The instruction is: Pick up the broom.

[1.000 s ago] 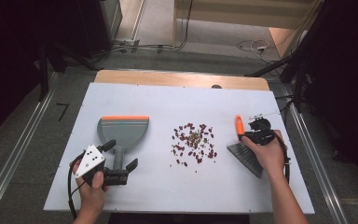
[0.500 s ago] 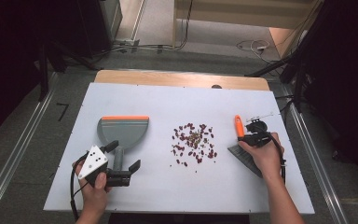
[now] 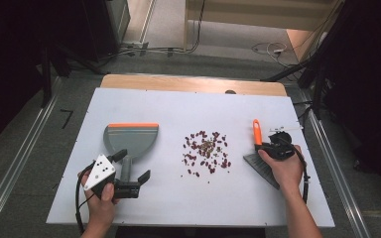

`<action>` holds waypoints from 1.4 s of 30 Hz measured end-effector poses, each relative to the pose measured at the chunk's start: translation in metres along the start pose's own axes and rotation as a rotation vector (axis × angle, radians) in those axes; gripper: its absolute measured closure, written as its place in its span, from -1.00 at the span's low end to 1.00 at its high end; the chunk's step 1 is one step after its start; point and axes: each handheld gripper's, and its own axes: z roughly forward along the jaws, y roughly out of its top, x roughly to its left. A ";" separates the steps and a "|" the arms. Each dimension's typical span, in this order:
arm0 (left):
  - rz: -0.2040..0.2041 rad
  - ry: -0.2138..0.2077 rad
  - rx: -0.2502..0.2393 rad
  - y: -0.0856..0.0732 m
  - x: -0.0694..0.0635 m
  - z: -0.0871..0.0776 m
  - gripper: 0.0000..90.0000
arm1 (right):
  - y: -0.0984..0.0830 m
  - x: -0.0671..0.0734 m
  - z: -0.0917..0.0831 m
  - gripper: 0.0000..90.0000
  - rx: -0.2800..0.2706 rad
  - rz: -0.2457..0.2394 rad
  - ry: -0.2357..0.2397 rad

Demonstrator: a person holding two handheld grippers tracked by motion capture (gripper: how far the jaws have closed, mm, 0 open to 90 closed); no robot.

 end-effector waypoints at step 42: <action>0.068 -0.070 -0.041 0.029 -0.028 0.018 -0.99 | -0.012 0.032 -0.090 0.53 -0.673 -0.036 0.122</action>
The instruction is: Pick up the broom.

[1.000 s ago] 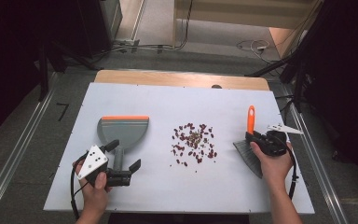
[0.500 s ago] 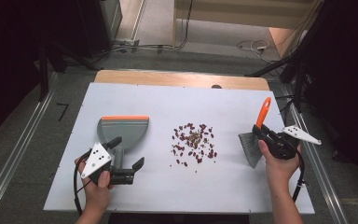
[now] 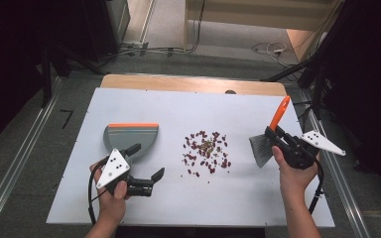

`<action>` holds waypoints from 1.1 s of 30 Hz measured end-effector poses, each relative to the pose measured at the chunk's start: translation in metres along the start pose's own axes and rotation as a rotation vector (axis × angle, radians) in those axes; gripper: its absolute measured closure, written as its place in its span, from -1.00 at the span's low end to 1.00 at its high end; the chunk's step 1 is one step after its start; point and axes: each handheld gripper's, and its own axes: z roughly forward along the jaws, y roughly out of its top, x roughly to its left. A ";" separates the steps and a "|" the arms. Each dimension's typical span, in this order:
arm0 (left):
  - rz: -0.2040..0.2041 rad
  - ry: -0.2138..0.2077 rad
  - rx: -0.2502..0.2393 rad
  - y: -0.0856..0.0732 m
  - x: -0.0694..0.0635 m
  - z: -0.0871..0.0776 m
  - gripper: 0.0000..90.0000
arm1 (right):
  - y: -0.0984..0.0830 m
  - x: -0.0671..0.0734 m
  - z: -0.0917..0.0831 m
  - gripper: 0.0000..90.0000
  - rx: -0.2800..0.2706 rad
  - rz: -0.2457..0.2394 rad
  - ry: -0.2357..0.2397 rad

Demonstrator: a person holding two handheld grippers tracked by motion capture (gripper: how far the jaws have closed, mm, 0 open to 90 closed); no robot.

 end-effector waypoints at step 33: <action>-0.054 -0.209 0.050 0.021 -0.043 0.068 -0.99 | 0.020 0.089 0.014 0.53 -0.035 -0.060 0.194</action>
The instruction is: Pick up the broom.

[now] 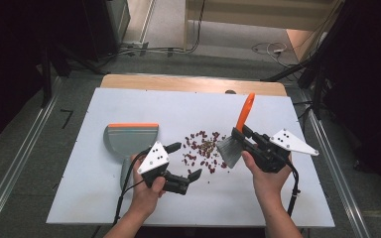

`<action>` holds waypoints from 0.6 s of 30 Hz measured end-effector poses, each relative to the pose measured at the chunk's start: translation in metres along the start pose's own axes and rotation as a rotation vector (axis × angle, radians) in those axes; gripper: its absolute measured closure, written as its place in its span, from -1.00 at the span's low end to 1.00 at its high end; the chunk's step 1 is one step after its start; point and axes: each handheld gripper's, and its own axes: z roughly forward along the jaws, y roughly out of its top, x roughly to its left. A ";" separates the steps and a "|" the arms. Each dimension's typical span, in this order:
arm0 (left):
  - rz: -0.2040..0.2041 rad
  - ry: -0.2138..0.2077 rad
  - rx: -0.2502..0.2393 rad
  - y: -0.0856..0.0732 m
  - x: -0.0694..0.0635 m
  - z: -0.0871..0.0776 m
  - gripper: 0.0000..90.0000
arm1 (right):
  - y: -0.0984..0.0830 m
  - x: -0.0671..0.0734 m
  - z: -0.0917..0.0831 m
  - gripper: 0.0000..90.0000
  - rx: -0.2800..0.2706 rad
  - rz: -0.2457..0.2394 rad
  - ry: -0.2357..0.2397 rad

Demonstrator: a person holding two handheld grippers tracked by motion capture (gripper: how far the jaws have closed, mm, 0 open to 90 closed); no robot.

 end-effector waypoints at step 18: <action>-0.063 0.034 0.053 -0.002 -0.027 0.027 -0.58 | -0.001 0.048 0.013 0.53 -0.006 -0.030 0.092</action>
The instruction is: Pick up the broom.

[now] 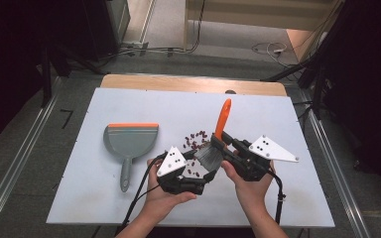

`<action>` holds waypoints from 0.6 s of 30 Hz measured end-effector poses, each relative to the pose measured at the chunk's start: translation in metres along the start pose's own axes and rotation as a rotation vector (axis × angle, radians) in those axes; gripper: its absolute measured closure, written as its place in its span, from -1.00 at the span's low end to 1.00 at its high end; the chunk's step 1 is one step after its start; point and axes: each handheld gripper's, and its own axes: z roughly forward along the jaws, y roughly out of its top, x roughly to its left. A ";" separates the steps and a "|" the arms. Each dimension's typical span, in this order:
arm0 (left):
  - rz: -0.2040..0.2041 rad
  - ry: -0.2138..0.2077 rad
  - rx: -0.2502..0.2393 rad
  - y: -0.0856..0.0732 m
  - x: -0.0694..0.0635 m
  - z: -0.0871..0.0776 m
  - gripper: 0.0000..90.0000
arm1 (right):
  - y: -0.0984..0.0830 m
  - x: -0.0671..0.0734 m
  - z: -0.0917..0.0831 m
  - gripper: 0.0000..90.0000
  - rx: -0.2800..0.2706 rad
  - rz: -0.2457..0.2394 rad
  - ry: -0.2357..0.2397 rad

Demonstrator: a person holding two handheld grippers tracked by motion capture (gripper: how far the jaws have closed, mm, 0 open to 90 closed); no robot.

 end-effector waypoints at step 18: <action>-0.017 0.016 0.029 -0.002 0.000 0.000 0.83 | -0.004 0.017 0.007 0.53 0.003 0.011 0.012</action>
